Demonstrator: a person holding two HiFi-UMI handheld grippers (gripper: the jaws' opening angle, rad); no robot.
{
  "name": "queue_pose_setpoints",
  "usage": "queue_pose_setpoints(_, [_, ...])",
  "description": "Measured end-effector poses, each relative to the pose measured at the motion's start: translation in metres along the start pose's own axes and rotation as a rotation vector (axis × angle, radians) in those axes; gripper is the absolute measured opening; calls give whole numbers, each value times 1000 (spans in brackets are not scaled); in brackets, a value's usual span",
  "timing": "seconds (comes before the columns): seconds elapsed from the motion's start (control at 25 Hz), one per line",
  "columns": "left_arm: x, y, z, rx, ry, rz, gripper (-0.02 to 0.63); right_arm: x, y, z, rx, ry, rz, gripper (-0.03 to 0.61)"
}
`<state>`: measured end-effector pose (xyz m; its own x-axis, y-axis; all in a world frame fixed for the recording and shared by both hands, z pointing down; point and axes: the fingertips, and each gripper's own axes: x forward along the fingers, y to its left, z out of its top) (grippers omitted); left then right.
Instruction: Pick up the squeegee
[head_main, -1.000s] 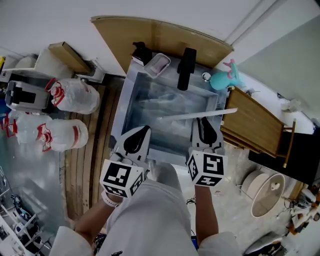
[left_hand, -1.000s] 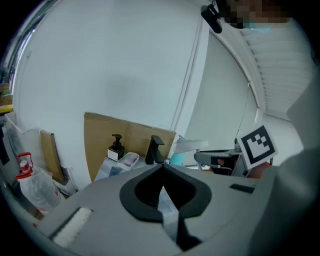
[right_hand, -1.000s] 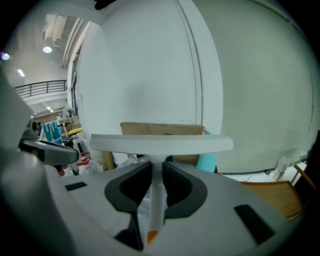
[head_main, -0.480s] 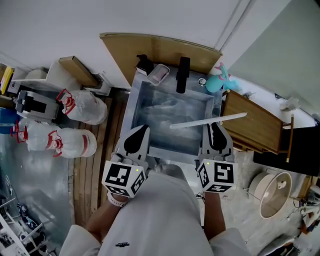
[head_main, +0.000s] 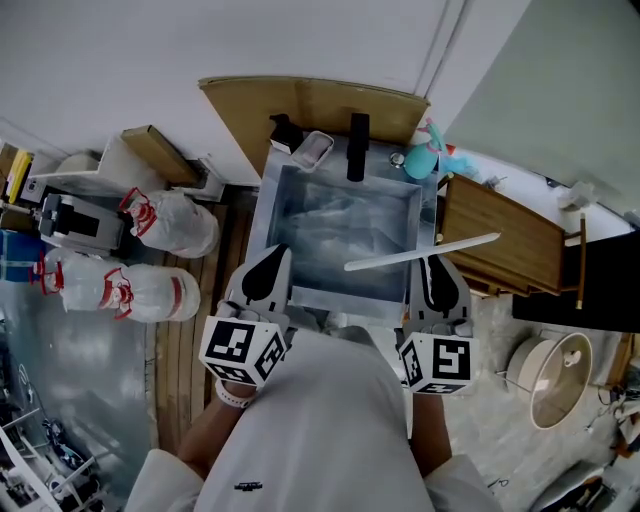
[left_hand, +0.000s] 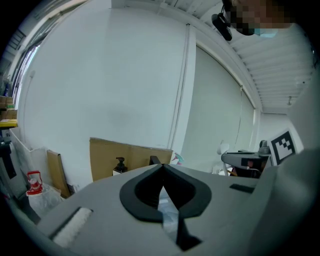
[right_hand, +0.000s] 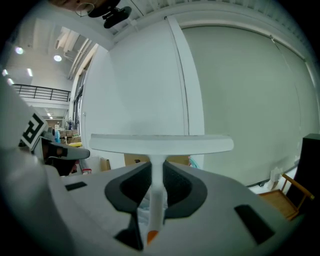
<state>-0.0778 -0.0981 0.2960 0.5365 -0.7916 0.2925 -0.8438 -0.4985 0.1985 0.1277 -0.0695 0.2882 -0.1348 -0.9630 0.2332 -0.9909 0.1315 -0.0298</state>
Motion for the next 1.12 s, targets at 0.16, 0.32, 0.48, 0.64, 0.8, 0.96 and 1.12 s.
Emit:
queue_pose_setpoints(0.16, [-5, -2, -2, 2, -2, 9, -2, -7, 1, -2, 1, -18, 6, 64])
queue_pose_setpoints(0.32, [-7, -6, -3, 6, -1, 9, -2, -9, 1, -4, 9, -20, 16, 64])
queue_pose_setpoints(0.48, [-6, -7, -6, 2, 3, 11, -2, -8, 1, -4, 3, -19, 24, 63])
queue_pose_setpoints(0.64, [-7, -10, -10, -7, 11, 16, -2, -9, 3, -6, 4, -13, 40, 63])
queue_pose_setpoints(0.8, [-7, -11, -9, -5, 6, 18, -2, -10, 3, -6, 6, -14, 47, 63])
queue_pose_setpoints(0.96, [-10, -12, -8, -4, 1, 23, -2, -11, 4, -3, 12, -19, 51, 63])
queue_pose_setpoints(1.12, [-13, -12, -8, 4, -3, 26, -2, -12, 6, -1, 13, -27, 55, 63])
